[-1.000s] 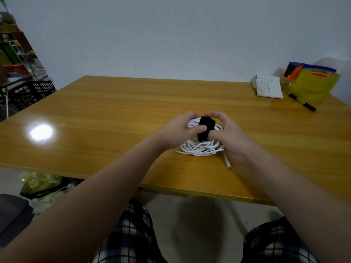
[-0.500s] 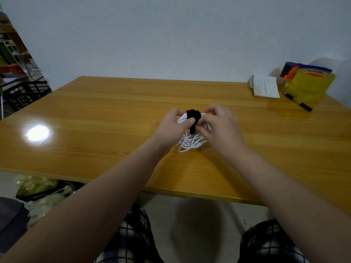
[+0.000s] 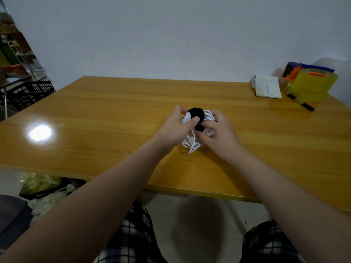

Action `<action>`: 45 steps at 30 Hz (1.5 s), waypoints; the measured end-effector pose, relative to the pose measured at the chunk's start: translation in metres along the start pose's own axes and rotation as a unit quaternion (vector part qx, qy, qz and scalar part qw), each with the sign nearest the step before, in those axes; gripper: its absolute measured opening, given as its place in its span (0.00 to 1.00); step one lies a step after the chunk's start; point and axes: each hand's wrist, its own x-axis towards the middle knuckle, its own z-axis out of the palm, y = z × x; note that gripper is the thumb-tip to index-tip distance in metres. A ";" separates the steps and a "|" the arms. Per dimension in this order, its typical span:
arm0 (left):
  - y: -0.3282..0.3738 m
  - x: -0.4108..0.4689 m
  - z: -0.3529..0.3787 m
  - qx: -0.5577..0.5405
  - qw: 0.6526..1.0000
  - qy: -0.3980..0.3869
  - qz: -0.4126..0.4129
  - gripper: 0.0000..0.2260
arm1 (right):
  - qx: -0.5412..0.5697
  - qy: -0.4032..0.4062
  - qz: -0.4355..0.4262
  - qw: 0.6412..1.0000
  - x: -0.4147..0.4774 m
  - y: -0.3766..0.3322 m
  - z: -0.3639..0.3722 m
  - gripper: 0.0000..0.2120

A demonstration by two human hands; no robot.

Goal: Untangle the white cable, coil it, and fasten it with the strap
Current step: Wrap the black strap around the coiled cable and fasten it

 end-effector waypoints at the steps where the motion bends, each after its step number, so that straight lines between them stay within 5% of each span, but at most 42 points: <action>1: -0.001 0.000 0.000 0.007 1.000 -0.001 -0.002 0.10 | -0.027 0.005 -0.008 1.000 0.000 0.000 -0.001 0.10; 7: -0.002 -0.002 -0.003 0.100 0.994 -0.017 0.028 0.10 | -0.250 0.075 -0.150 0.954 -0.003 0.000 -0.001 0.11; 13: -0.001 0.002 -0.006 0.104 0.994 -0.037 -0.015 0.18 | -0.249 0.124 -0.264 0.924 -0.008 -0.007 0.001 0.11; 19: -0.005 -0.002 -0.003 0.054 0.996 -0.056 -0.034 0.13 | -0.063 -0.061 -0.109 0.990 0.001 -0.010 -0.010 0.15; 26: -0.006 -0.002 0.004 0.093 0.995 -0.041 -0.007 0.14 | 0.077 -0.188 -0.012 0.979 0.000 -0.024 -0.031 0.05; 30: -0.009 0.001 -0.002 0.089 0.996 0.011 0.003 0.11 | -0.016 -0.187 0.011 0.982 0.007 -0.022 -0.034 0.05; 34: -0.012 0.000 -0.010 0.035 0.999 -0.018 -0.025 0.11 | -0.043 -0.065 0.028 0.997 0.009 -0.020 -0.039 0.08; 38: -0.015 0.005 -0.022 0.044 0.996 -0.063 -0.054 0.15 | -0.084 -0.031 -0.070 0.993 -0.004 -0.027 -0.038 0.05; 41: -0.015 0.013 -0.025 0.048 0.997 0.005 -0.057 0.14 | -0.159 -0.074 -0.181 0.968 -0.014 -0.037 -0.032 0.05; 45: -0.026 0.024 -0.029 0.158 0.984 0.080 -0.007 0.13 | -0.073 -0.093 -0.241 0.963 -0.019 -0.045 -0.030 0.05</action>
